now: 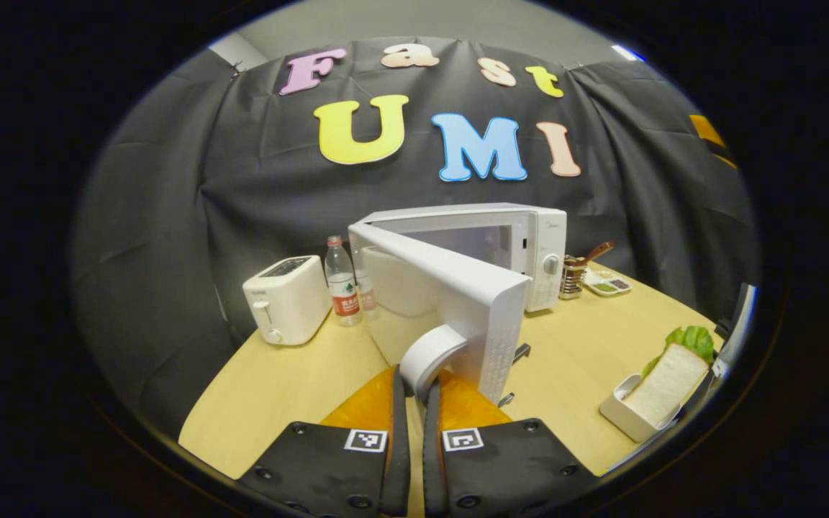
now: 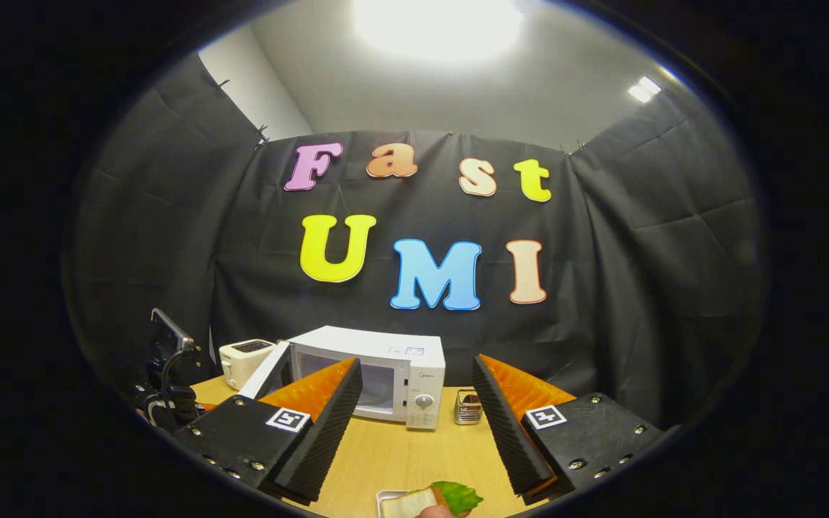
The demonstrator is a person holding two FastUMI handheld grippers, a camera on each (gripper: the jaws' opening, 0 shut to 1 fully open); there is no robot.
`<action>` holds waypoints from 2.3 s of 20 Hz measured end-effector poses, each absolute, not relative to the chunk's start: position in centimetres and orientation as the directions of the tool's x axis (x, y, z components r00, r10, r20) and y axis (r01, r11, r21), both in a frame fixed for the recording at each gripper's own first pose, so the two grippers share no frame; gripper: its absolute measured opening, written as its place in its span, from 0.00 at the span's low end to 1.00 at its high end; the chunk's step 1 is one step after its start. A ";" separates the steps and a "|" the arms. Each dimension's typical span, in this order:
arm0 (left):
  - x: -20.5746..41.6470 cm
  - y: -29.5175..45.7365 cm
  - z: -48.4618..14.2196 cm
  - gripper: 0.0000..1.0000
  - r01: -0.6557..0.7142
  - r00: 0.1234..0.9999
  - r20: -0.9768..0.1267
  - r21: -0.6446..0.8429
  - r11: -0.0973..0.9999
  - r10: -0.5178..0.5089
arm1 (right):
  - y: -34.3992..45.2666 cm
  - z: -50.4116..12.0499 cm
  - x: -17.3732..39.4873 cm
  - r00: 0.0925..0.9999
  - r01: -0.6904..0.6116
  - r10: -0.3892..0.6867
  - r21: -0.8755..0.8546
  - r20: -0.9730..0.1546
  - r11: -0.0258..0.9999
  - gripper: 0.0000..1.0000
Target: Open the microwave oven with the left hand, put the food in, and close the microwave oven.
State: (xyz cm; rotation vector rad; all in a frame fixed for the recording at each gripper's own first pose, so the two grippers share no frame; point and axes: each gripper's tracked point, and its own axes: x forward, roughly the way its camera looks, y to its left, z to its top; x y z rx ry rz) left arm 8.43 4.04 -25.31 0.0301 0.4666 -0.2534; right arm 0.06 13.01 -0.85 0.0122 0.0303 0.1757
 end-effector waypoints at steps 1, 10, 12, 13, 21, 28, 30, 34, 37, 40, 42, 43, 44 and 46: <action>8.4 4.8 -25.4 0.14 0.252 0.863 -0.446 -0.026 0.967 -0.237 | 13.7 -0.7 0.0 0.984 -0.175 0.175 0.011 -0.025 0.984 0.93; 8.8 10.4 -26.0 0.14 0.275 0.862 -0.431 -0.040 0.961 -0.265 | 19.6 -1.4 -0.6 0.985 -0.171 0.172 0.027 -0.035 0.985 0.93; 8.9 11.4 -26.2 0.14 0.280 0.862 -0.425 -0.053 0.959 -0.275 | 20.8 -1.0 -0.6 0.984 -0.174 0.175 0.035 -0.027 0.984 0.93; 8.9 11.9 -26.2 0.14 0.282 0.862 -0.422 -0.056 0.958 -0.279 | 21.2 -0.8 -0.4 0.984 -0.176 0.177 0.034 -0.024 0.984 0.93; 8.5 15.0 -26.6 0.49 0.206 0.879 -0.423 -0.076 0.976 -0.219 | 22.6 -0.2 0.1 0.973 -0.228 0.228 -0.013 -0.034 0.973 0.93; 5.7 16.6 -20.3 0.95 0.074 0.938 -0.336 -0.042 0.996 -0.084 | 18.9 -1.5 1.9 0.963 -0.259 0.258 -0.004 -0.078 0.966 0.93; 5.7 16.6 -17.1 0.95 0.040 0.958 -0.283 -0.047 0.998 -0.052 | 17.5 -2.1 2.7 0.958 -0.271 0.270 0.004 -0.098 0.963 0.93; 5.5 16.0 -11.7 0.96 -0.008 0.979 -0.202 -0.049 0.999 -0.002 | 14.7 -4.0 4.3 0.942 -0.293 0.294 0.033 -0.160 0.956 0.93; 5.2 14.8 -8.1 0.94 -0.016 0.991 -0.135 -0.010 1.000 0.014 | 12.3 -7.0 5.3 0.924 -0.292 0.292 0.036 -0.249 0.956 0.93; 4.6 12.9 -6.4 0.94 -0.015 0.994 -0.106 0.008 1.000 0.016 | 10.8 -10.6 5.5 0.880 -0.307 0.316 0.082 -0.354 0.948 0.94; 4.2 11.9 -6.2 0.97 -0.023 0.994 -0.105 0.007 1.000 0.024 | 9.7 -12.9 5.3 0.843 -0.311 0.329 0.113 -0.425 0.944 0.94; 3.9 11.6 -6.3 0.97 -0.033 0.993 -0.112 0.010 0.999 0.034 | 9.2 -13.9 5.2 0.827 -0.312 0.334 0.126 -0.453 0.942 0.94; 3.6 11.2 -6.4 0.98 -0.038 0.992 -0.117 0.011 0.999 0.039 | 8.8 -14.8 5.0 0.809 -0.315 0.343 0.141 -0.477 0.939 0.94; 3.1 10.6 -6.7 0.98 -0.048 0.991 -0.126 0.019 0.999 0.050 | 8.4 -16.8 4.4 0.767 -0.324 0.366 0.175 -0.528 0.930 0.94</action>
